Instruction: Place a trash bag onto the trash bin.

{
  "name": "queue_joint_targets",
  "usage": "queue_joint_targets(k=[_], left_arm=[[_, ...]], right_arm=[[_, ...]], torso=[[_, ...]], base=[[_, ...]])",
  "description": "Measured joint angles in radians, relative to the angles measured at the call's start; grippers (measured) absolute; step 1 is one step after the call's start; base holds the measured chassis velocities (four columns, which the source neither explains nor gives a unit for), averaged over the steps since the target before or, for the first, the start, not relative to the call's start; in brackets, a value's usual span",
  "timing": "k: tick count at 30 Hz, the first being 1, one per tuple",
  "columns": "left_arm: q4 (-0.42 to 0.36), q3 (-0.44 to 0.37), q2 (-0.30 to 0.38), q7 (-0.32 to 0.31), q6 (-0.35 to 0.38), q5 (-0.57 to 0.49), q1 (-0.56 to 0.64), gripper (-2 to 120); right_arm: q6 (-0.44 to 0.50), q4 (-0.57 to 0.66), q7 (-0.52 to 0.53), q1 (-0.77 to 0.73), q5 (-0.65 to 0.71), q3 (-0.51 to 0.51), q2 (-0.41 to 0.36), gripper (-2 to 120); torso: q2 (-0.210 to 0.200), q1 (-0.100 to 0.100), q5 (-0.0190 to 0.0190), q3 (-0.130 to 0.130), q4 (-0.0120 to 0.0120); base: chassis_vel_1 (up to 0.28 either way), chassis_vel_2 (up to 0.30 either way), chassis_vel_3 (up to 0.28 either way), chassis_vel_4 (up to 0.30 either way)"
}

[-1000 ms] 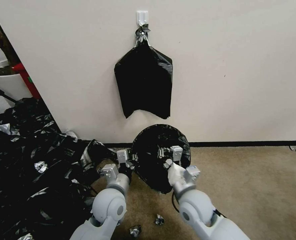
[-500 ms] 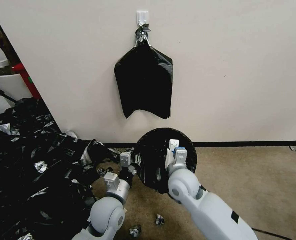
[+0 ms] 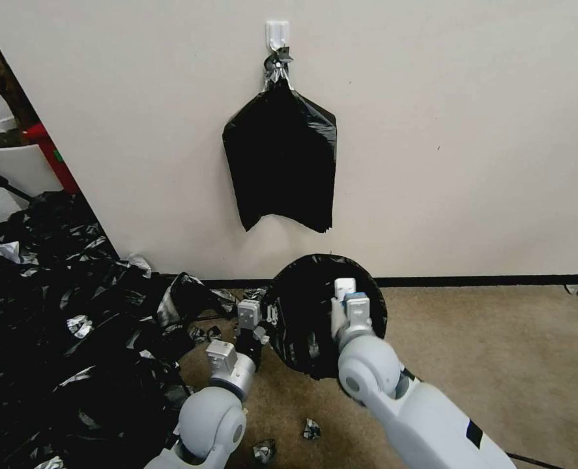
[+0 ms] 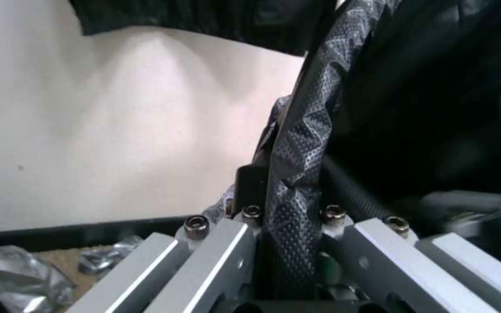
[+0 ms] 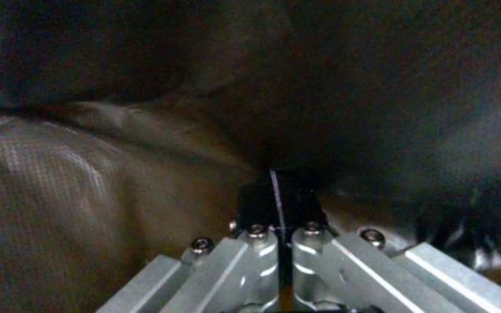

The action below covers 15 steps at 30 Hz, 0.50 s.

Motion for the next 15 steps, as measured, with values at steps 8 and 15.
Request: queue_joint_targets(k=[8, 15], left_arm=[[-0.013, 0.011, -0.004, 0.016, 0.0, 0.016, 0.035, 2], [-0.021, 0.01, -0.001, 0.016, 0.0, 0.018, 0.05, 2]], right_arm=[[-0.055, -0.114, 0.123, 0.038, 0.04, -0.005, 0.045, 0], [-0.077, -0.16, 0.134, 0.051, -0.081, 0.008, 0.039, 0]], torso=[[0.0, 0.0, -0.0001, 0.0, 0.0001], [0.0, 0.0, -0.0002, 0.0, 0.0]], base=[[0.0, 0.0, 0.0, 0.0], [0.0, 0.0, 0.0, 0.0]])
